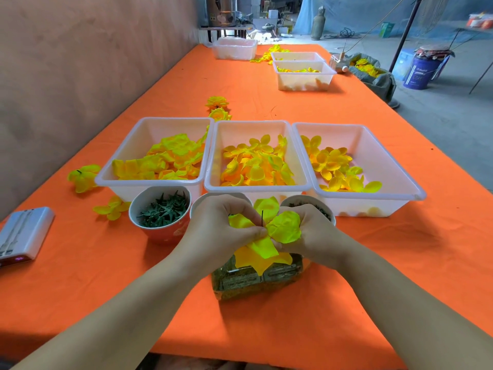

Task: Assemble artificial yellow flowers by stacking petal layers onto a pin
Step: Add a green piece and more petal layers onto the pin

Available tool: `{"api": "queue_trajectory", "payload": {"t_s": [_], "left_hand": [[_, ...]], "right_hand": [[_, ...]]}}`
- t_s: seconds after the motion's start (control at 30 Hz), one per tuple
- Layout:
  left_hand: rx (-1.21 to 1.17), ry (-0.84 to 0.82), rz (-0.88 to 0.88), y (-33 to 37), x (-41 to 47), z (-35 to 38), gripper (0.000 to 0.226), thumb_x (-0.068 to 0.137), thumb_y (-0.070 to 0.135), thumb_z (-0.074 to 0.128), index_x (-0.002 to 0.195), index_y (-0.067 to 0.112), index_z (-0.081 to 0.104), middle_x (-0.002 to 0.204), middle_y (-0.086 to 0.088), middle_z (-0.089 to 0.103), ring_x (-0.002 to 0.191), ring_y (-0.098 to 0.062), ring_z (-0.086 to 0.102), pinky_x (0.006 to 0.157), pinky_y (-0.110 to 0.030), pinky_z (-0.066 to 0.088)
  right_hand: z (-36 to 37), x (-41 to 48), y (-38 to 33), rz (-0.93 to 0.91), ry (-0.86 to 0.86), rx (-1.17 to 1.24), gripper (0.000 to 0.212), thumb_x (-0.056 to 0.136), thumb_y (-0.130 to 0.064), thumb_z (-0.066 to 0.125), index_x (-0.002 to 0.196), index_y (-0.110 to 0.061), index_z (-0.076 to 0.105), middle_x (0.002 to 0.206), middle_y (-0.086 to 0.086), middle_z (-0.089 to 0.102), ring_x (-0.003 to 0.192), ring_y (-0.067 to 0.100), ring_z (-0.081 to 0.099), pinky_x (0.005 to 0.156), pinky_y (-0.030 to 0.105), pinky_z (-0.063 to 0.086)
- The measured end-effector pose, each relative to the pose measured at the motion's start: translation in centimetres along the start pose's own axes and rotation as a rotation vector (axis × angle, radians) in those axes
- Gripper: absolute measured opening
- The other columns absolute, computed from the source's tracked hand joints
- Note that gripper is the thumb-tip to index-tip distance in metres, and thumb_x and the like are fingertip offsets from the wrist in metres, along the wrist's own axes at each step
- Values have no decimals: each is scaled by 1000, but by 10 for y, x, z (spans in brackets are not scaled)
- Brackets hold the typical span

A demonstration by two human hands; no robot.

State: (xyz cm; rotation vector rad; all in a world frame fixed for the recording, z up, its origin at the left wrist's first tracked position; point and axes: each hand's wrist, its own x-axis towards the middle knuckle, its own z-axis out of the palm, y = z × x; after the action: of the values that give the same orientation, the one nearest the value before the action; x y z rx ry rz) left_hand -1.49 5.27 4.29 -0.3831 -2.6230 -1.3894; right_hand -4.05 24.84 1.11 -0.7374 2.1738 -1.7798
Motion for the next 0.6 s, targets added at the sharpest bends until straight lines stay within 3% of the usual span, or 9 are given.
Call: {"api": "queue_trajectory", "payload": {"t_s": [0.13,0.27,0.4,0.53,0.6], "left_hand": [[46,-1,8,0,1,0,14,68,21,90,67,23,76,76,13,68,82,-4,63,70,-11,44],[24,2,-79,1,-1,1,13,69,25,90,67,25,77,73,12,70,74,-3,65,67,-24,51],[2,-15,-135,4,-2,3,13,71,26,89,67,23,77,70,9,71,66,-5,67,64,-31,56],[47,-23,-150,6,-1,2,13,72,29,88,68,24,76,71,7,71,68,-6,67,67,-37,57],[80,-21,-148,6,0,3,13,72,32,87,68,27,76,74,9,70,74,-4,64,66,-33,54]], "right_hand": [[2,0,-1,20,-12,15,26,74,-7,76,66,-31,72,65,-15,61,63,2,55,64,19,47],[-1,0,2,20,-31,-13,30,77,12,76,73,-17,69,67,-16,63,63,-2,58,63,15,47],[-2,0,5,30,-25,-19,11,79,13,74,80,2,69,73,-4,62,69,7,58,68,25,49],[-3,2,5,25,-18,-30,11,80,12,74,78,2,69,75,0,63,72,12,58,70,32,48],[-4,2,5,20,-31,-3,16,80,11,75,80,-5,71,74,-4,65,71,9,60,69,27,49]]}}
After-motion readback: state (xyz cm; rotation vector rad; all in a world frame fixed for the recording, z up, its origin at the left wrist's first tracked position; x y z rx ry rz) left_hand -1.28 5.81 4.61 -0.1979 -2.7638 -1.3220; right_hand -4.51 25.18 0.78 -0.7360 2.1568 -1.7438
